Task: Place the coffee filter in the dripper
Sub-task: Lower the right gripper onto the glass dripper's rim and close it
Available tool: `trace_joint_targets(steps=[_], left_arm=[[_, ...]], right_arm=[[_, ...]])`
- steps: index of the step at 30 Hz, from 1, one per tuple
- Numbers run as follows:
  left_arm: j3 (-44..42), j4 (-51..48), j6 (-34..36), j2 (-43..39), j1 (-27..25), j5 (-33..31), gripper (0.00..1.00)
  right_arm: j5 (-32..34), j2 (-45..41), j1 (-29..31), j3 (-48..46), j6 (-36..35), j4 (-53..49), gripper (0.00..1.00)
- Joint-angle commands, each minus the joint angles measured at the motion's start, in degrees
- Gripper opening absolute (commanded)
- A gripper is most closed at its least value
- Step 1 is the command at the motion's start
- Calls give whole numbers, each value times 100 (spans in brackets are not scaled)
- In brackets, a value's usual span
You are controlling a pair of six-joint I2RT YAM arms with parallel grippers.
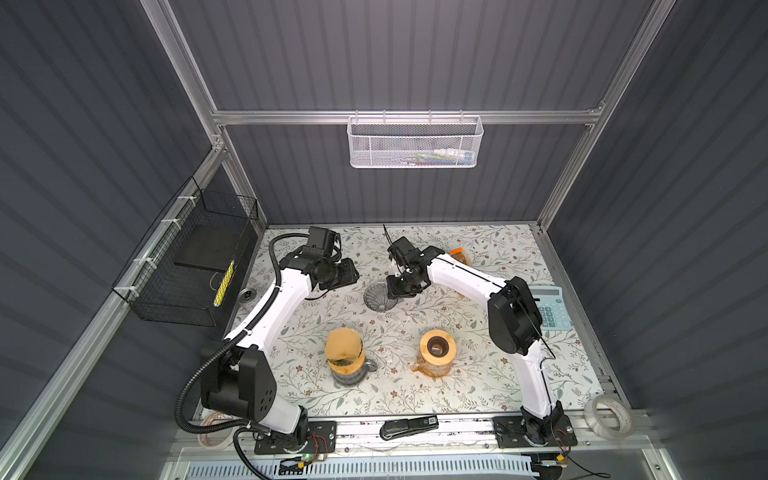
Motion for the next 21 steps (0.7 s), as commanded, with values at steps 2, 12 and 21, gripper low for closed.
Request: trace_joint_targets(steps=[2, 12, 21], left_arm=[[-55, -42, 149, 91, 69, 152, 47], [-57, -23, 123, 109, 103, 199, 47], [-100, -40, 122, 78, 124, 198, 47]], right_arm=[[35, 153, 25, 192, -3, -166, 31], [35, 287, 25, 306, -28, -260, 25], [26, 356, 25, 341, -21, -282, 19]])
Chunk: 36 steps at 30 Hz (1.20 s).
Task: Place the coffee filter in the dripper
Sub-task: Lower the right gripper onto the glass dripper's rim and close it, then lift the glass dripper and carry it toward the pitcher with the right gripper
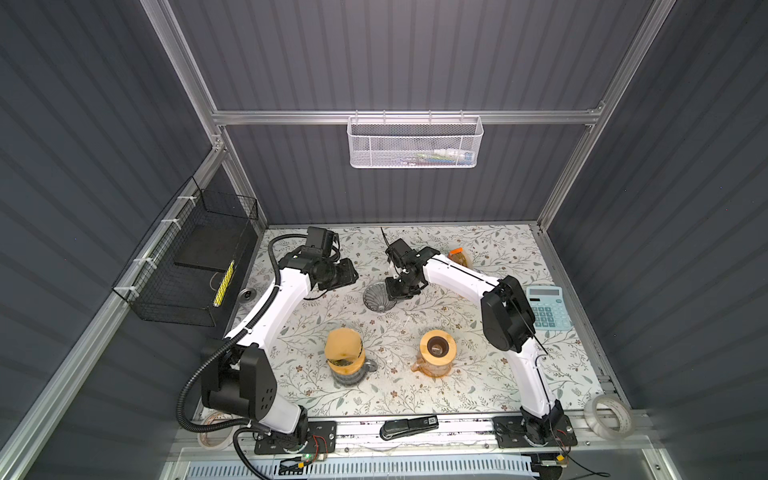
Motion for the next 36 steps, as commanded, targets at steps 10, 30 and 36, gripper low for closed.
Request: trace_joint_targets(steps=[10, 30, 36], left_arm=[[57, -122, 104, 49, 74, 128, 47], [158, -82, -107, -67, 78, 384, 46], [90, -88, -202, -187, 66, 422, 45]], right_arm=[[-5, -59, 23, 208, -56, -297, 0], [81, -1549, -12, -267, -132, -468, 0], [-4, -1941, -52, -467, -87, -441, 0]])
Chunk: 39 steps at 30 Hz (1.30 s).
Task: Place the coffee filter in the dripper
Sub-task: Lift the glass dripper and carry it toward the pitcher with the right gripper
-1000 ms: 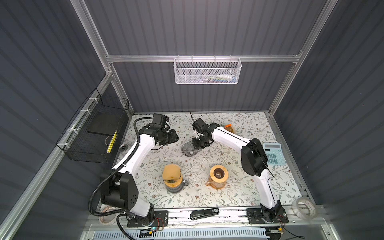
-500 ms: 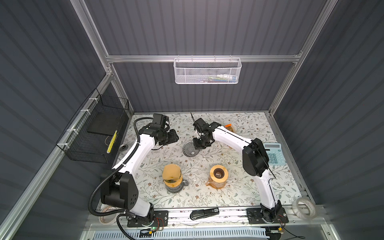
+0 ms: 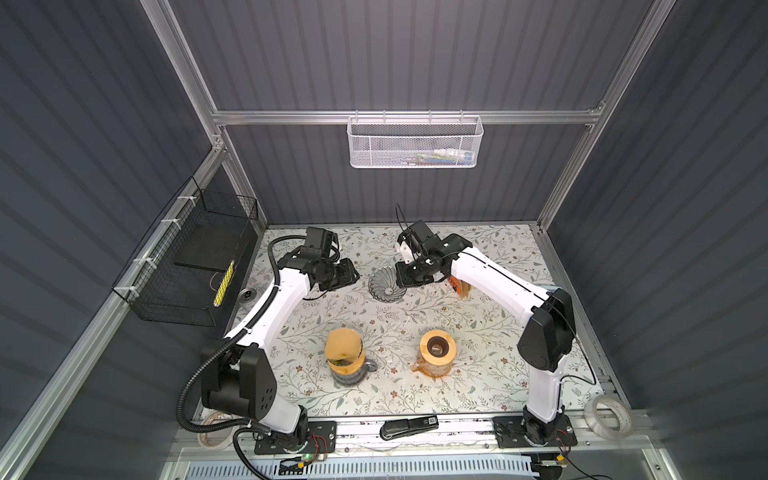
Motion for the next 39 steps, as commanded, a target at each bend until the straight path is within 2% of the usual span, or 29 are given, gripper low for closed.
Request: trace_joint_targets(steps=[1, 10, 22, 33, 39], left_arm=[[76, -76, -114, -193, 28, 165, 45], [82, -74, -219, -206, -139, 214, 45], [422, -400, -213, 58, -914, -213, 44], [825, -497, -239, 113, -1249, -86, 43], [765, -289, -230, -8, -1658, 115, 43]], right_arm=[[-62, -204, -43, -111, -32, -62, 0], [-166, -630, -135, -341, 18, -12, 0], [-362, -1530, -378, -1034, 122, 159, 0], [-481, -2417, -594, -1661, 87, -74, 0], [-501, -2908, -617, -2053, 72, -360, 0]])
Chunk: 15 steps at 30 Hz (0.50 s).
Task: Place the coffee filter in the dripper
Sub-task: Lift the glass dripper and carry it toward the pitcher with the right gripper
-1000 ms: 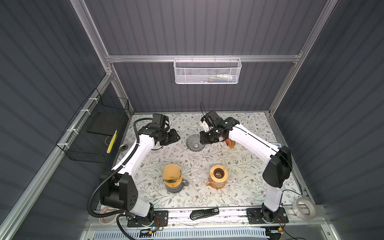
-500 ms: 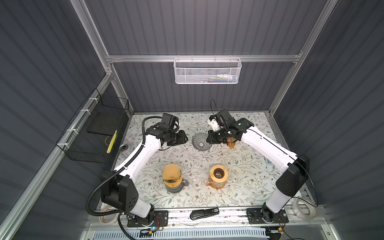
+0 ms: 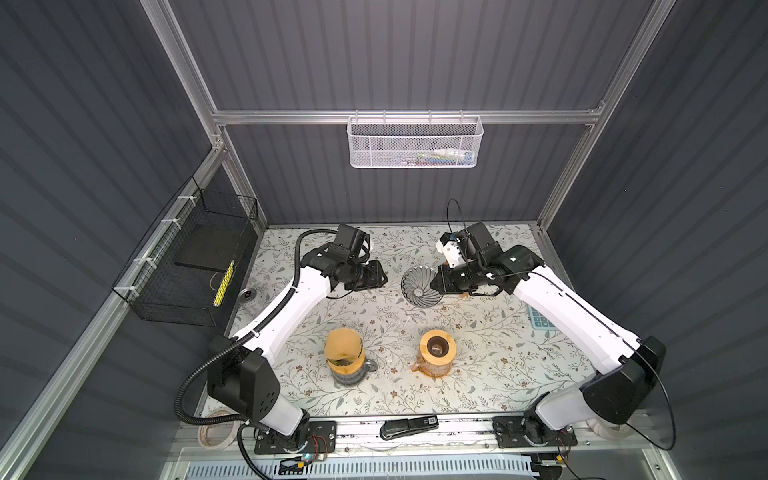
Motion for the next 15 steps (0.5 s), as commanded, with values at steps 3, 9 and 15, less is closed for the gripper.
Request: trace_joint_targets(steps=[3, 9, 15], left_arm=[[127, 55, -25, -155, -413, 205, 43], [126, 72, -62, -191, -766, 216, 43], [75, 99, -79, -269, -922, 377, 42]], right_arm=[[-142, -459, -24, -353, 11, -357, 0], [-252, -876, -22, -848, 140, -545, 0], [-314, -1180, -15, -1387, 354, -504, 0]])
